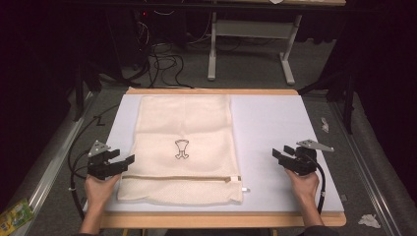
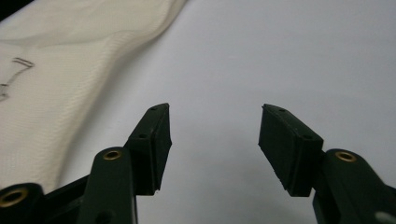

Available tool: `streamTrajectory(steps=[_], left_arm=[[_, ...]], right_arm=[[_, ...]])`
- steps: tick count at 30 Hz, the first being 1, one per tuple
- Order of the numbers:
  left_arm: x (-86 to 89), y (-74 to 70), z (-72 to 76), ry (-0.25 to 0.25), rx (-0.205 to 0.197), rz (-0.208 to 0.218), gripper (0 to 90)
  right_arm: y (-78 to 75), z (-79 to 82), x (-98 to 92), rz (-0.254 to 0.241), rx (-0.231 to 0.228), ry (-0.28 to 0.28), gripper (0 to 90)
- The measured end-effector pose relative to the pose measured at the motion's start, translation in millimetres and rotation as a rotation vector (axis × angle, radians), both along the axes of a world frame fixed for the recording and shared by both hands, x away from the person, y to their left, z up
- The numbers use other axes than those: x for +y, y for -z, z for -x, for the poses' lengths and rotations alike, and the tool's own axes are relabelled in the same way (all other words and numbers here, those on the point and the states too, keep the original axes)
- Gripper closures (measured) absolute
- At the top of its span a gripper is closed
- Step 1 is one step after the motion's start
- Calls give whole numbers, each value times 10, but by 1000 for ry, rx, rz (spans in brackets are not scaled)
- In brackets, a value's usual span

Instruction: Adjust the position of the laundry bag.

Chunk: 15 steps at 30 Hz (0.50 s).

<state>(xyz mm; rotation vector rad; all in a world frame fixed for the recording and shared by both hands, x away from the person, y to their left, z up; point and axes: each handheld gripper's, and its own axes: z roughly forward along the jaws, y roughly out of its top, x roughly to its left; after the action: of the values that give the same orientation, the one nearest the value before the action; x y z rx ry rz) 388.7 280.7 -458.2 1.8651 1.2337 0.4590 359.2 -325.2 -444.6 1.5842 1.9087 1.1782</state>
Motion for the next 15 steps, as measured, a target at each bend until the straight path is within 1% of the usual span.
streamTrajectory(steps=[1,2,3,4,6,7,8,9,10,11,12,13,14,15], left_arm=[[5,-8,2,-1,1,-6,307],[5,-8,2,-1,1,-6,308],[5,-10,3,-2,1,-8,309],[6,-7,-1,0,7,-6,309],[-3,1,-9,6,20,-8,305],[-19,16,-16,13,29,-6,305],[-19,16,-16,13,29,-6,305],[-35,29,-29,12,44,-3,302],[-35,29,-29,12,44,-3,299],[-46,35,-41,19,56,0,297],[-66,33,-50,18,62,-1,297],[-99,23,-63,24,61,-14,295],[-99,23,-63,24,61,-14,295],[-119,22,-90,24,75,-11,295]], right_arm=[[-16,-15,31,-11,3,-18,440],[-16,-15,31,-11,3,-18,440],[-35,-35,119,2,4,-42,433],[-35,-35,119,2,4,-42,433],[-24,-63,214,5,18,-72,421],[-13,-94,296,9,31,-98,417],[-13,-94,296,9,31,-98,417],[-5,-121,393,12,43,-123,420],[-5,-121,393,12,43,-123,420],[-2,-143,473,14,51,-133,424],[-2,-143,473,14,51,-133,424],[-12,-161,540,25,49,-145,438],[-18,-171,587,34,51,-152,448],[-18,-176,612,35,53,-155,456]])
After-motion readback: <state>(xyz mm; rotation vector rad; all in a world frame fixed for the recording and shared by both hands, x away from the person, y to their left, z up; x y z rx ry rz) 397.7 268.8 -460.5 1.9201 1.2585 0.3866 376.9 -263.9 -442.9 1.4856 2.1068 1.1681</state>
